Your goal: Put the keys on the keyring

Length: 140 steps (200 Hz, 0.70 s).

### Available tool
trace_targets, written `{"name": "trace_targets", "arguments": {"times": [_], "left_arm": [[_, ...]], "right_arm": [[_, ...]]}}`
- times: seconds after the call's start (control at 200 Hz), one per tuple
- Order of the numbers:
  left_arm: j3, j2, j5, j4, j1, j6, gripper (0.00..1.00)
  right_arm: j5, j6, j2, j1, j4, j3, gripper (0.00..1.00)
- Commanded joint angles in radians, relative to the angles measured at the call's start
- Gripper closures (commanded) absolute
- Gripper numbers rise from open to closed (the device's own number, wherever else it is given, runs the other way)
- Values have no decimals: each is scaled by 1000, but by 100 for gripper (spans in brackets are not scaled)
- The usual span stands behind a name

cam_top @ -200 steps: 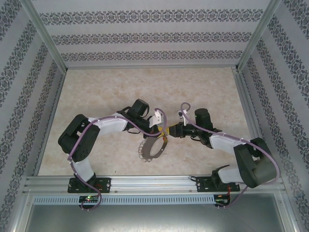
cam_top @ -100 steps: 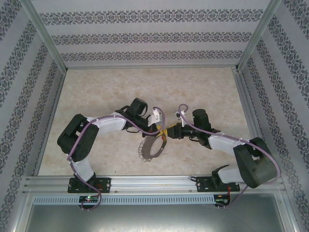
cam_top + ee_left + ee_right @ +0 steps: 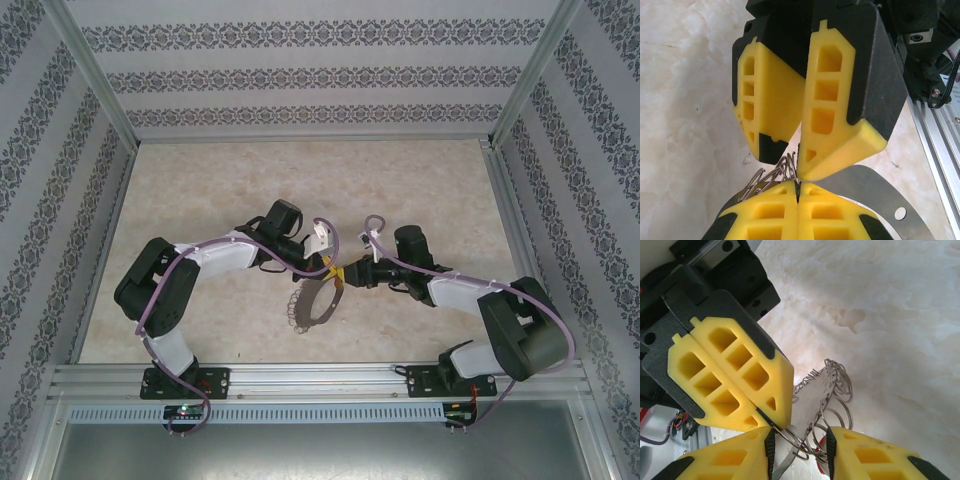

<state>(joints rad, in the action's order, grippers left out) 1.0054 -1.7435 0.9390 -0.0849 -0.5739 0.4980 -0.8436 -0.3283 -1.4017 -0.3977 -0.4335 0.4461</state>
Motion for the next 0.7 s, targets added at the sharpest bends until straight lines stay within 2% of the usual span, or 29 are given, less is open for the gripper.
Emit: {"name": "trace_targets", "arguments": {"times": [0.0,0.275,0.535,0.694], "left_arm": [[29,35,50,-32,8,34,100],[26,32,51,-21,8,25,100],[26,36,42,11,9,-7,100],[21,47,-16,70,12,-78,100]], "right_arm": [[1,25,-8,-9,-41,25,66],[-5,26,-17,-10,-33,27,80],[-6,26,1,-12,-21,23,98],[-1,38,27,-13,21,39,100]]}}
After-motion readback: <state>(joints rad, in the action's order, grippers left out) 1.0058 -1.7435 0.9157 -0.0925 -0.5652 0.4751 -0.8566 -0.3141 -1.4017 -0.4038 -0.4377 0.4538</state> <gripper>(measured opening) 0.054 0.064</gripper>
